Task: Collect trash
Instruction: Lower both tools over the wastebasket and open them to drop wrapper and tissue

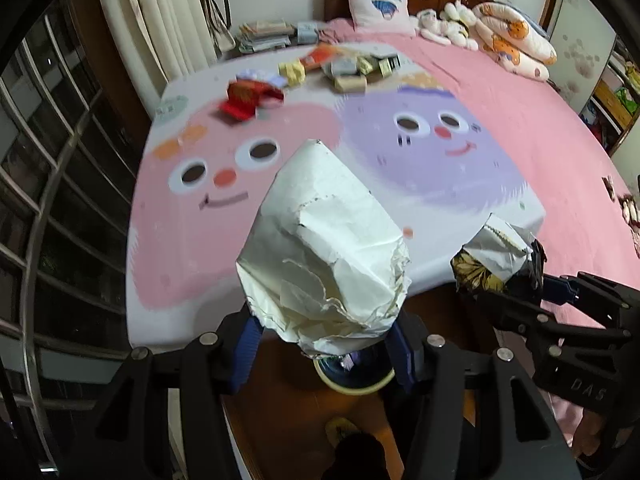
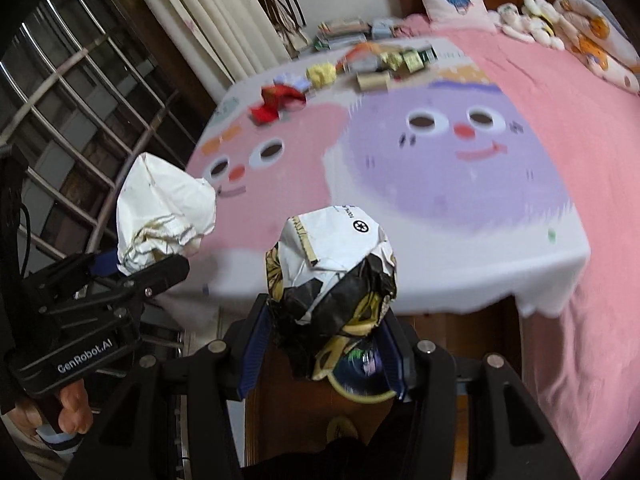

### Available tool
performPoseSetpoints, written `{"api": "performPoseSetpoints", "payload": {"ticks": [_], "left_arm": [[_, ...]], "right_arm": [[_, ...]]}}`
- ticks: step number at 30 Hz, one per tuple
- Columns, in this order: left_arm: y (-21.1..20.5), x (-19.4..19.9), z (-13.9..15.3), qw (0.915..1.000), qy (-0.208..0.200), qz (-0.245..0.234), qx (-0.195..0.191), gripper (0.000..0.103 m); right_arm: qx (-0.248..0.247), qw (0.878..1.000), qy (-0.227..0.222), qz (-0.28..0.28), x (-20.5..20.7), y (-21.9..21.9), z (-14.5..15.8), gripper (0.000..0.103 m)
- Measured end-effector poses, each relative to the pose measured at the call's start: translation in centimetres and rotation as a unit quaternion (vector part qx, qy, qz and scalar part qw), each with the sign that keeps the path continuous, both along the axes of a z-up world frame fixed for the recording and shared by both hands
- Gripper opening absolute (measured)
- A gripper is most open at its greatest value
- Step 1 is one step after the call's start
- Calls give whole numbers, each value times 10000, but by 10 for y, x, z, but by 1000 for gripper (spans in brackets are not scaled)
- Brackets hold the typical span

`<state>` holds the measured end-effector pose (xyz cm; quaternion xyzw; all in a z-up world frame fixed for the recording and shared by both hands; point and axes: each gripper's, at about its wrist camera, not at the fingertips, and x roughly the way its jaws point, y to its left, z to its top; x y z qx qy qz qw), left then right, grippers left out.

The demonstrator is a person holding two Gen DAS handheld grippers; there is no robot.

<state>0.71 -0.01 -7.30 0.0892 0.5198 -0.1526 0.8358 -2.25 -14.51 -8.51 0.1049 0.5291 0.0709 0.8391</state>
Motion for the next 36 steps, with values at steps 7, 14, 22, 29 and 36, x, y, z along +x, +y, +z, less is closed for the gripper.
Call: {"api": "performPoseSetpoints", "payload": {"ticks": [7,14,22,29,36], "left_arm": [[1,-16,-48,9989,463,61,19,55],[-8,-18,-125,9962,828,257,108,56],[-19,-23,-225,9936,1005,474,182,54],[-28,-30,-302,9925,1068,550,237,54],[-38,-30,-366,9922,1089,488,350,54]], "right_arm": [[-36,9988,488,-55,-17,5,-42,50],[-63,9962,866,-76,-20,2,-109,50],[-173,9930,1166,41,-12,-6,-217,50],[-267,9910,1310,123,-7,-14,-293,50],[-380,9891,1389,317,1,-13,-361,51]]}}
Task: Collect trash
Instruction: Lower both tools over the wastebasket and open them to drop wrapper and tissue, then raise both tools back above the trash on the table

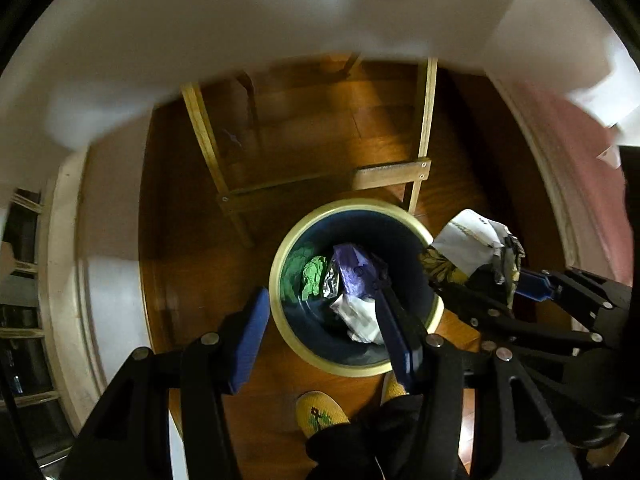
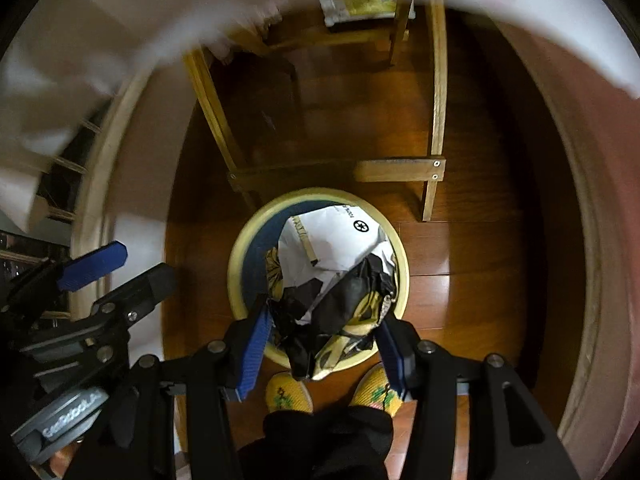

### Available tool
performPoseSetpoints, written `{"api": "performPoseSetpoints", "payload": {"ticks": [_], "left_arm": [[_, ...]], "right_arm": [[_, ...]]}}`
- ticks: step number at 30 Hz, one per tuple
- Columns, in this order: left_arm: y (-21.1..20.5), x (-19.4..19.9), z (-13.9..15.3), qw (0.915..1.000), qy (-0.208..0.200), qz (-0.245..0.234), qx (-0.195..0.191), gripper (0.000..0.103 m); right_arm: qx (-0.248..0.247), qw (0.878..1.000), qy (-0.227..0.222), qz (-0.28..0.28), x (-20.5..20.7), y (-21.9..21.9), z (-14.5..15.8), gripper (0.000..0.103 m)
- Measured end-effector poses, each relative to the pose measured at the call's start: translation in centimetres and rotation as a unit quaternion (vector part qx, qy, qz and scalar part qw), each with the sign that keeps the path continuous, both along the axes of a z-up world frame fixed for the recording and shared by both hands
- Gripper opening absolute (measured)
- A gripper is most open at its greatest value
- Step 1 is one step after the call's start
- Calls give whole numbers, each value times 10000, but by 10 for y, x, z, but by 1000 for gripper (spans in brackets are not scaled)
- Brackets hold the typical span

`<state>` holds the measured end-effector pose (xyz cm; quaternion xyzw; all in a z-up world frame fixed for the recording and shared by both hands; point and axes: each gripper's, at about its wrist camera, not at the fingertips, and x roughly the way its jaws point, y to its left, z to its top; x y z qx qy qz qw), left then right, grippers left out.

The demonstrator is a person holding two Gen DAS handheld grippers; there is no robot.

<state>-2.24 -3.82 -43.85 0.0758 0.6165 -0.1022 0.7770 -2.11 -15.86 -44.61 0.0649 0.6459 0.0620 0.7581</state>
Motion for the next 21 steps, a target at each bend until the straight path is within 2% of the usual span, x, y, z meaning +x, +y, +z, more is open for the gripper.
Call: {"api": "performPoseSetpoints", "payload": {"ticks": [2,3,5,7,9,14,21], "left_arm": [[-1,2,-10,10000,1,15,21,55],[-1,3,-14,10000,7,58,59,59],[4,3,-22,9998,59,204,51,69],[11,4,-25,9994,128,327,29,85],[16,4,-27,9990,174,403,31,92],[18,1,-19,9992,166,342,87,92],[25,-1,20,9991,81,411,-36,92]], "right_arm": [[50,10000,45,-9,3,-2,-14,55],[74,9999,65,-41,5,-2,-20,55],[84,9998,115,-114,6,-4,-30,59],[55,9998,116,-158,7,-6,-34,63],[27,9998,61,-170,4,-7,-33,65],[-58,9998,-95,-161,-1,-5,-25,65],[-66,9988,-420,-239,-7,-5,14,65]]}}
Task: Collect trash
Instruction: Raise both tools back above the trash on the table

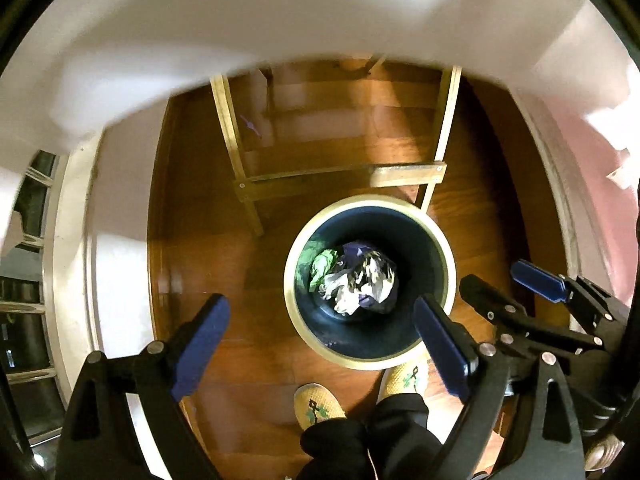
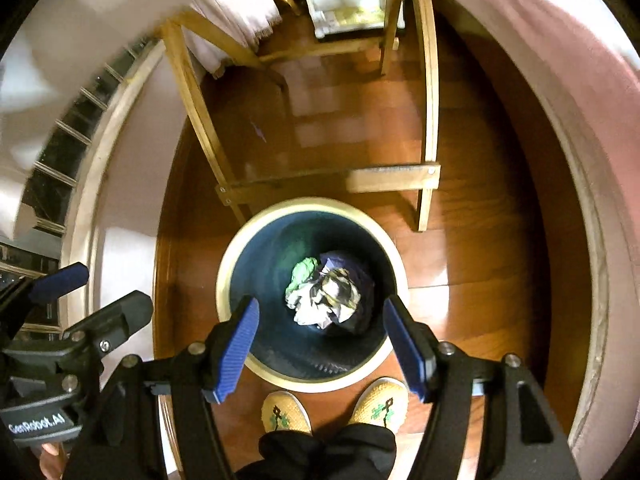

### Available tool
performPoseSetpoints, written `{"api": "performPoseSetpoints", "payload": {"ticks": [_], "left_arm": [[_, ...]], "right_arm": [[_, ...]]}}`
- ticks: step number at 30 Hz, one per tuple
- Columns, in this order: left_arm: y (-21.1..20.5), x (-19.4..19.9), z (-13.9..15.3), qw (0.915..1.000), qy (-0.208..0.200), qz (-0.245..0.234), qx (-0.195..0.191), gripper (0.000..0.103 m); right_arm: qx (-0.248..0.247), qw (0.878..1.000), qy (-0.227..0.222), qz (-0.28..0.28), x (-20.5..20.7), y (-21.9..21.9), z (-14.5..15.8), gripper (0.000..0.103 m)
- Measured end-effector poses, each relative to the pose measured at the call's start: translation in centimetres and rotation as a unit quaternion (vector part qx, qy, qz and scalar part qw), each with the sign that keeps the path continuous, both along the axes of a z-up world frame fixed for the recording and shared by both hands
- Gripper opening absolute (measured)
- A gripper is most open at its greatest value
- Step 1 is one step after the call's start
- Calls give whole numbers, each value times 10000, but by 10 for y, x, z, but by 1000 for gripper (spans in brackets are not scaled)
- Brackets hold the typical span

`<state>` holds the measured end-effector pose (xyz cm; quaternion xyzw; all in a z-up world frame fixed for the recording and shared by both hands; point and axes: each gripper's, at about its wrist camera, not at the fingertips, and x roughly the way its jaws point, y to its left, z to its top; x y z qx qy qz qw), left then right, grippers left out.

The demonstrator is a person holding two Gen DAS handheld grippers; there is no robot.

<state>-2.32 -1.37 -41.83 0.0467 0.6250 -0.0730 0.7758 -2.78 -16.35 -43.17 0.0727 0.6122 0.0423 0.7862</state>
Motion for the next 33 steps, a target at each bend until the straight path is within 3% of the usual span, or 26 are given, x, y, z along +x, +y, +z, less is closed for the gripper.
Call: {"api": "performPoseSetpoints", "payload": {"ticks": [7,16,27,33], "left_arm": [[8,1,62,9997,-43,87,-210,92],[11,2,175,9983,-307,-9,-505,92],[-2,0,321,9887,-1168,-522,-775,92],[-8,7,381,9776,-1751,-752,-894,92]], "right_arm": [[79,9998,-177,-91,-7,3,65,65],[80,9984,-546,-143,-18,7,176,65],[-57,9887,-1498,-46,-32,13,329,65],[-117,9795,-2000,-201,-26,13,387,65]]}}
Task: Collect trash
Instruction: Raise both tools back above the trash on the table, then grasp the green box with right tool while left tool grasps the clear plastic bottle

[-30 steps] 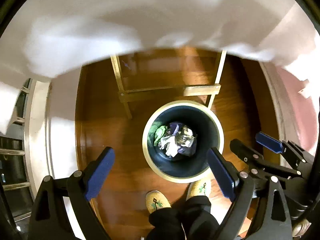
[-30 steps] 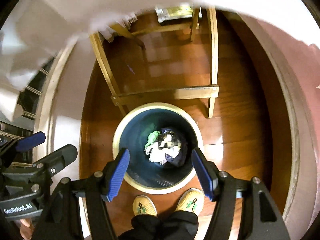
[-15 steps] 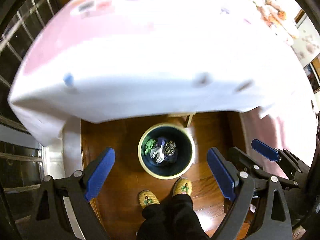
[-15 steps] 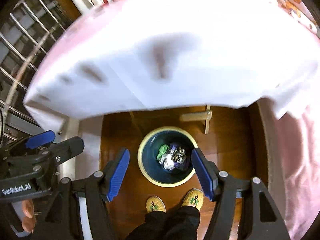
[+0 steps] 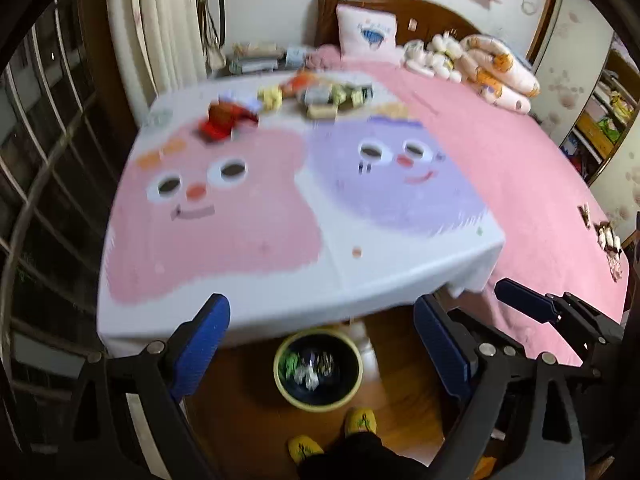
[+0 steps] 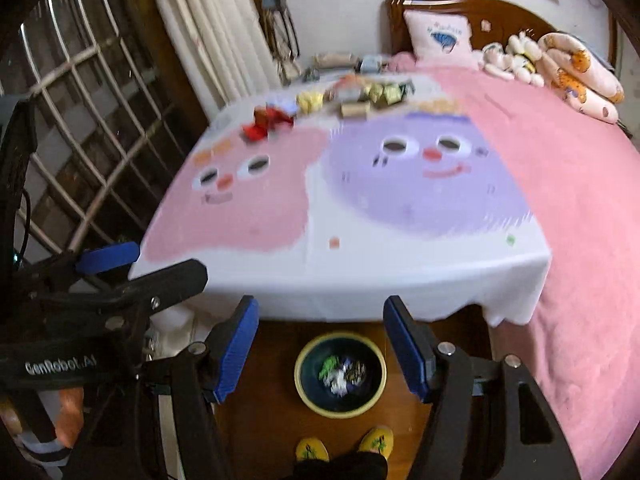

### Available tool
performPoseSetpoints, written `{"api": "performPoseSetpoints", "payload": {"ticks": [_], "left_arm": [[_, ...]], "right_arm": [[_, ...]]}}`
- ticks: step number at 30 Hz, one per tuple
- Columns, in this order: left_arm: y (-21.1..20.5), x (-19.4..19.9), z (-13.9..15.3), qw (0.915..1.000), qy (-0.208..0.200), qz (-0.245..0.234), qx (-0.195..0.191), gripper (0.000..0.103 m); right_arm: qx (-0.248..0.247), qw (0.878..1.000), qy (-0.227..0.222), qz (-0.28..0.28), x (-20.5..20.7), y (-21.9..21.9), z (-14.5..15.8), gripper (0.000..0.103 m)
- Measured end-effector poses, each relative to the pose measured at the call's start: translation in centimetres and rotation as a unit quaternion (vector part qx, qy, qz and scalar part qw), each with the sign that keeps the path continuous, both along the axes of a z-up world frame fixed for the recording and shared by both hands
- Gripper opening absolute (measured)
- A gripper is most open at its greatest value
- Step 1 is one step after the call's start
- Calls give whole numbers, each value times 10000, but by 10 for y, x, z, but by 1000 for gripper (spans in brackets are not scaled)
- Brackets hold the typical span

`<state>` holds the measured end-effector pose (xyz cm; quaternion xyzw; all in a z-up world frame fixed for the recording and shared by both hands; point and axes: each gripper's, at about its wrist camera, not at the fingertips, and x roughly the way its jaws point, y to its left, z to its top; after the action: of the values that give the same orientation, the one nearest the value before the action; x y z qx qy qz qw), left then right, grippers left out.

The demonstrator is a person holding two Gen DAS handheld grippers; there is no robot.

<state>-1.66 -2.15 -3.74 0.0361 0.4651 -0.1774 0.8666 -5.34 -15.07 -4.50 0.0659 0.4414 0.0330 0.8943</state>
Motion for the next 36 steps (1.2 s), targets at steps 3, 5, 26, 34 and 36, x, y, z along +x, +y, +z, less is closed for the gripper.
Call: {"api": "performPoseSetpoints", "payload": {"ticks": [3,5,26,34,36], "left_arm": [[1,9,23,9998,-215,12,-32,92],[1,15,36,9995,-325,12,-58,92],[-105,255,46,9963,-157,844,83,92],[-152,372,-6,9900,498,1287,298,92],[-158,394,-24,9872,742,1359,376,92]], "right_arm": [[-64,9997,-206,-141,9,-3,17,65],[-110,9993,-283,-213,17,-7,26,65],[670,9976,111,-129,270,-148,31,65],[1263,9881,859,-199,387,-198,-22,65],[1533,9817,1099,-272,415,-205,-41,65]]}}
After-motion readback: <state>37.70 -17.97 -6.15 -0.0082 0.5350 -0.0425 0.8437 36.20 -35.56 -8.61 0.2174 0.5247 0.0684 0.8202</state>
